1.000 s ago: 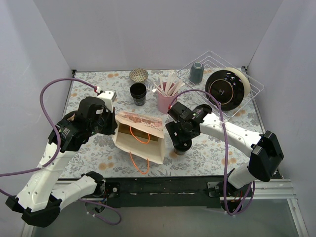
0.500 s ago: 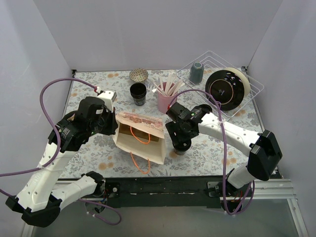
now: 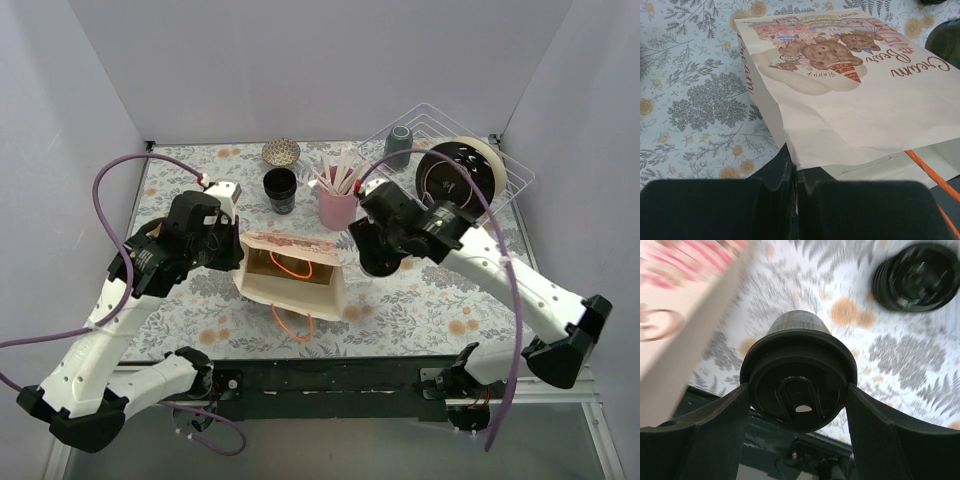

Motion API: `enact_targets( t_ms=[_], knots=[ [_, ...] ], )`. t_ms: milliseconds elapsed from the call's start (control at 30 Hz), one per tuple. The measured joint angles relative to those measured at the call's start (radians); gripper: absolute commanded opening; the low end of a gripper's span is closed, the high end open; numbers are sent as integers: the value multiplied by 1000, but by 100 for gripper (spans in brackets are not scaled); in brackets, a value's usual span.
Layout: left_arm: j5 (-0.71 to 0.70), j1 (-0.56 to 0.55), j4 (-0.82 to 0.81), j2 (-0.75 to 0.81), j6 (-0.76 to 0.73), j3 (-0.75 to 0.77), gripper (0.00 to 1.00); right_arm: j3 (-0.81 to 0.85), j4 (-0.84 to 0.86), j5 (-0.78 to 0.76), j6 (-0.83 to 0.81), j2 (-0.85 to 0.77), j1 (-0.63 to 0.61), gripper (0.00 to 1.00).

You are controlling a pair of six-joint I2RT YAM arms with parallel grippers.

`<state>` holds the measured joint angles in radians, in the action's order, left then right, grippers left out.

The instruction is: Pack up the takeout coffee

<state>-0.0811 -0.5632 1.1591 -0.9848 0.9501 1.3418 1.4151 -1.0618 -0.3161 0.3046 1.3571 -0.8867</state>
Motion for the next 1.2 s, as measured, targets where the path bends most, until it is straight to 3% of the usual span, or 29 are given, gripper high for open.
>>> enact_targets(
  t_ms=[167, 333, 767, 900, 1200],
  knots=[
    [15, 0, -8, -29, 26, 0, 0, 259, -5, 6, -100, -71, 0, 29],
    [27, 0, -13, -65, 39, 0, 0, 400, 25, 65, -203, -134, 0, 28],
    [64, 0, -9, -151, 60, 48, 0, 365, 284, 463, -341, -226, -56, 24],
    [64, 0, -17, -151, 60, 48, 0, 377, 283, 473, -391, -171, -167, 23],
    [88, 0, -44, -138, 80, 22, 0, 438, 246, 330, -519, -65, -372, 23]
  ],
)
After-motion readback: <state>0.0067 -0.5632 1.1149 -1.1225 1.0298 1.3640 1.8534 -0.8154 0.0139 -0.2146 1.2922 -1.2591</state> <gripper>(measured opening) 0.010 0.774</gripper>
